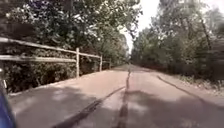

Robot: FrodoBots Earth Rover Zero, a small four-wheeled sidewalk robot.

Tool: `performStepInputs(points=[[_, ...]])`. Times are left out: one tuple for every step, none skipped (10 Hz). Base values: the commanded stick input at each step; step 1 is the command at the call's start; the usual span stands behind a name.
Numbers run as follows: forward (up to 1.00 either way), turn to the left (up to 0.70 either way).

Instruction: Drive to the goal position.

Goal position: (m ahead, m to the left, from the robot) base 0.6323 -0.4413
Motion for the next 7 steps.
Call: performStepInputs(points=[[0.52, 0.0], [0.16, 0.0], [0.05, 0.0], [0.05, 0.0], [0.05, 0.0], [0.05, 0.0], [0.04, 0.0]])
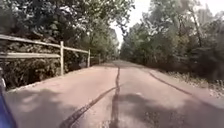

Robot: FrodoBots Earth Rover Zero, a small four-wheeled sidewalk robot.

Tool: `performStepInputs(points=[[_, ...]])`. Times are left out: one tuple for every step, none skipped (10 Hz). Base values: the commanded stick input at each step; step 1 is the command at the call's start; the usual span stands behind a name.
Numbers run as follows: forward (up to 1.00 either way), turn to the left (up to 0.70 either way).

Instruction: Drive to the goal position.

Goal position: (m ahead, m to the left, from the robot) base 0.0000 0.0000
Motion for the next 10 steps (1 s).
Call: performStepInputs(points=[[0.02, 0.0], [0.0, 0.0], [-0.05, 0.0], [-0.28, 0.0], [-0.3, 0.0], [-0.1, 0.0], [0.0, 0.0], [0.0, 0.0], [0.0, 0.0], [0.0, 0.0]])
